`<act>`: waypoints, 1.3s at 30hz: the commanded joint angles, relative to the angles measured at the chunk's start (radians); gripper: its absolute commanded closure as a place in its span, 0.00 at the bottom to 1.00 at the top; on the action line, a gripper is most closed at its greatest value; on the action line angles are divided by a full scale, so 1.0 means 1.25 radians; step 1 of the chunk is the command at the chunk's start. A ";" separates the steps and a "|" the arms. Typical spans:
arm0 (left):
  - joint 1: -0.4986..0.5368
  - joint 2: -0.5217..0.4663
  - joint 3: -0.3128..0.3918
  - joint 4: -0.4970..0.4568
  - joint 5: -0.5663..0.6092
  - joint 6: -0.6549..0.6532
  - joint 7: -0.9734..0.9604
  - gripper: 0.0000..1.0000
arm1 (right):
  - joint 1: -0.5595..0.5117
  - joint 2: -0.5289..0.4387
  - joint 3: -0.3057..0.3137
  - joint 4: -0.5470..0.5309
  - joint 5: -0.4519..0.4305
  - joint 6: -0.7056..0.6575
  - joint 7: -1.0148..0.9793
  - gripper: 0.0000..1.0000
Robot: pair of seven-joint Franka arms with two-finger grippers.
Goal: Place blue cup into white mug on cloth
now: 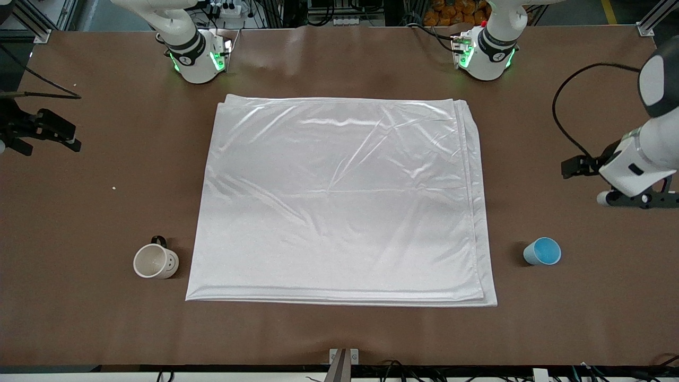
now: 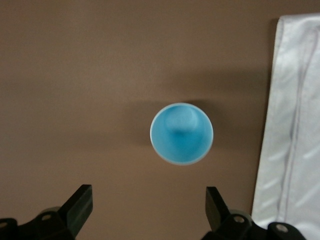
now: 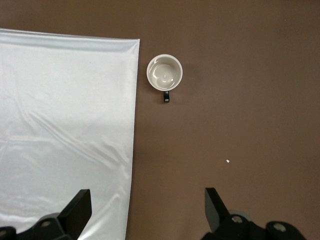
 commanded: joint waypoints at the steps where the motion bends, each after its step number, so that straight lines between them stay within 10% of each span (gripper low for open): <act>1: 0.017 0.068 -0.003 0.031 0.017 0.068 0.002 0.00 | 0.002 0.094 0.002 0.004 -0.007 0.089 0.009 0.00; 22: 0.022 0.167 -0.004 0.029 0.012 0.188 0.004 0.00 | 0.004 0.321 0.002 0.049 -0.021 0.325 0.007 0.19; 28: 0.022 0.169 -0.004 0.026 -0.021 0.189 -0.003 1.00 | 0.004 0.344 0.002 0.064 -0.021 0.342 0.007 0.41; 39: 0.043 0.172 -0.005 0.025 -0.058 0.189 0.002 1.00 | 0.005 0.339 0.001 0.076 -0.019 0.338 0.007 1.00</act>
